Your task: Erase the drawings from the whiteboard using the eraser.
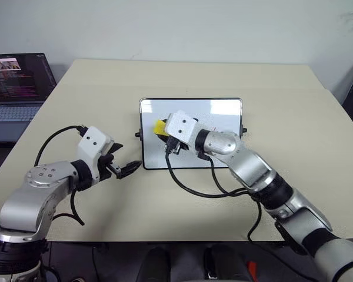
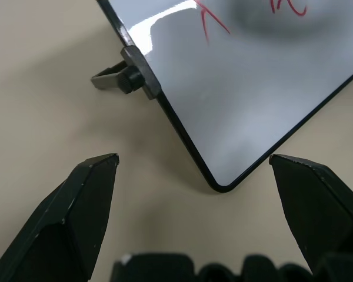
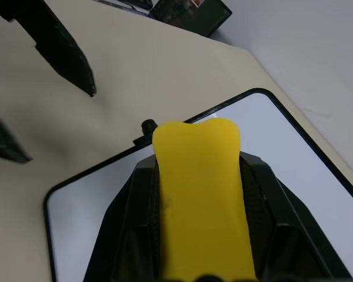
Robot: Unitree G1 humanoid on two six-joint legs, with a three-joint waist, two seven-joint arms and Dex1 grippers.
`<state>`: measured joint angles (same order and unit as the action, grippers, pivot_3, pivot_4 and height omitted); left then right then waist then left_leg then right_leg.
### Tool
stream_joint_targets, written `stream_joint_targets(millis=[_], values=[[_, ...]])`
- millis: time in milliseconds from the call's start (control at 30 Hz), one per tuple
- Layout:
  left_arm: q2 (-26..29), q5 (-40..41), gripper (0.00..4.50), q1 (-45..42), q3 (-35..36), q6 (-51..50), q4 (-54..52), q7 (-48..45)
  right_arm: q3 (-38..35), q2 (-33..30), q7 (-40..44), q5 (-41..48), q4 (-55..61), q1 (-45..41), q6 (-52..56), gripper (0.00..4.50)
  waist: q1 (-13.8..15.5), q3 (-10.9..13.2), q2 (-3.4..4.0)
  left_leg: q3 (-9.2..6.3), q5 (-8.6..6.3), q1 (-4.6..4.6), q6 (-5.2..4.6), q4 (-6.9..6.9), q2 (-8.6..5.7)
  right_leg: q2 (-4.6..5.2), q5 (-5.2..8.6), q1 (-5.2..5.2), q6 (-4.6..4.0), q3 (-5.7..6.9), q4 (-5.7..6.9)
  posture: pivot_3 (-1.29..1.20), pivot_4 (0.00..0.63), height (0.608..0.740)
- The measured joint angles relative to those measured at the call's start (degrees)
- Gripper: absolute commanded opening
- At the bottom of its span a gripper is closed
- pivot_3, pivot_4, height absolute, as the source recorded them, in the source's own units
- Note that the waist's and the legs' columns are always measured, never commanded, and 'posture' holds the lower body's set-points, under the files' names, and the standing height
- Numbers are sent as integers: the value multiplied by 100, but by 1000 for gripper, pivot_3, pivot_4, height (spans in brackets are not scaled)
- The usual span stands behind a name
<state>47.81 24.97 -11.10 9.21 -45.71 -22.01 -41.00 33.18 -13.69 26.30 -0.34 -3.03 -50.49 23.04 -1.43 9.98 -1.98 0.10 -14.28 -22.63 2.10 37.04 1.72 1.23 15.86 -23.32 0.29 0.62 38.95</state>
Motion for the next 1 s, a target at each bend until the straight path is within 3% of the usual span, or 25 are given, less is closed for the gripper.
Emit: stream_joint_targets(millis=[400, 633, 867, 1000], values=[[-36, -93, 4500, -268, -233, 135, 190, -88, -144, 710, -148, -983, -2206, -720, -1372, 1416, -27, 0, 0, 1, 0, -3, 0, -2, 6, 5, 0, -6, -2, -3, 3, 0, 150, 740], [-41, -113, 4500, -202, -234, 215, 191, -86, -42, 778, -91, -1610, -2708, -726, -1778, 1416, -30, 1, 0, 0, 0, -3, 0, -3, 9, 4, 0, -8, -2, -1, 5, 0, 150, 740], [-39, -135, 4500, -170, -232, 267, 274, -91, 187, 586, 610, -1971, -2569, -687, -1814, 1416, -22, 0, -1, -3, 0, 12, 0, -1, 7, 5, -3, 3, -6, 1, 12, 0, 150, 740], [-39, -152, 4500, -143, -230, 322, 363, -92, 154, 657, 464, -2093, -2662, -694, -1892, 1416, -24, 0, -1, -4, 1, 16, 1, 0, 10, 2, -9, 3, -16, 2, 15, 0, 150, 740]])
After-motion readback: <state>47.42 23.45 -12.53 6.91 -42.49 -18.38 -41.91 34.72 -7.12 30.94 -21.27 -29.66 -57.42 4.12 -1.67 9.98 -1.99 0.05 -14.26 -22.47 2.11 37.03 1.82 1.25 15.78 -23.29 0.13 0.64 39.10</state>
